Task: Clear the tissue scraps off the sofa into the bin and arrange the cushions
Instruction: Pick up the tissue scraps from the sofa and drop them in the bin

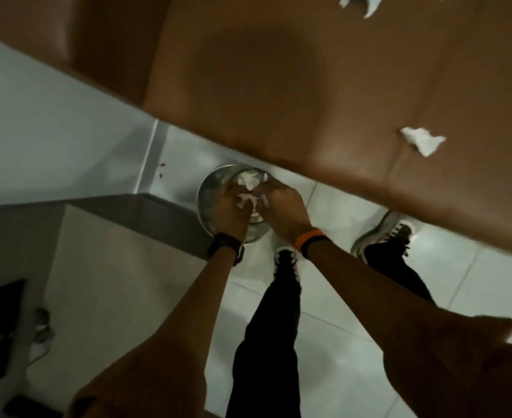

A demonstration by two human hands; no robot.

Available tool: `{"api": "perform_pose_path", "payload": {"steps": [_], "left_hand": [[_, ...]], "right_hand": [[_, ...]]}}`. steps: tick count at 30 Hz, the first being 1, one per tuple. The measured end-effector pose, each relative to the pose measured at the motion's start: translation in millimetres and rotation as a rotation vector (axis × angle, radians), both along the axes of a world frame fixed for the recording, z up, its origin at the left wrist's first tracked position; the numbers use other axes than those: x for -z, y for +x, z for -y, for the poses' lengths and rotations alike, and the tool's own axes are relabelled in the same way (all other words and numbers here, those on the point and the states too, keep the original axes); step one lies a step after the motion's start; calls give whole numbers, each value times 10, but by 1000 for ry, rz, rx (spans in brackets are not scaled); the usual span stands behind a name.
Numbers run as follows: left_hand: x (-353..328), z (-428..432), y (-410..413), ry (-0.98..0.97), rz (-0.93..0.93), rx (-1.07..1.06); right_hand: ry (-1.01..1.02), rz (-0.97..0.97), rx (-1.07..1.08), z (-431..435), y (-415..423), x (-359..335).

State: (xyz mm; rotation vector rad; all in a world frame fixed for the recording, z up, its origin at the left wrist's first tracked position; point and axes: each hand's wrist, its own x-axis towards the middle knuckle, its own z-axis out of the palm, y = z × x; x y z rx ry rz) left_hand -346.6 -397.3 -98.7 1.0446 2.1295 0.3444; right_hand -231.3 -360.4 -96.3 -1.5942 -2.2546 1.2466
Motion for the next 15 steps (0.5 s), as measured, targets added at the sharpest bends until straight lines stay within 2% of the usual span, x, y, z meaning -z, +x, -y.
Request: {"api": "perform_pose_path", "payload": {"steps": [5, 9, 12, 15], "left_hand": [[725, 82, -380, -150, 71, 84], [1026, 120, -469, -270, 61, 200], [922, 159, -409, -217, 26, 211], [558, 76, -269, -79, -121, 307]], "right_hand": [[-109, 205, -158, 65, -447, 666], [-153, 261, -235, 74, -514, 922], [-77, 224, -174, 104, -467, 762], [131, 132, -87, 74, -268, 358]]}}
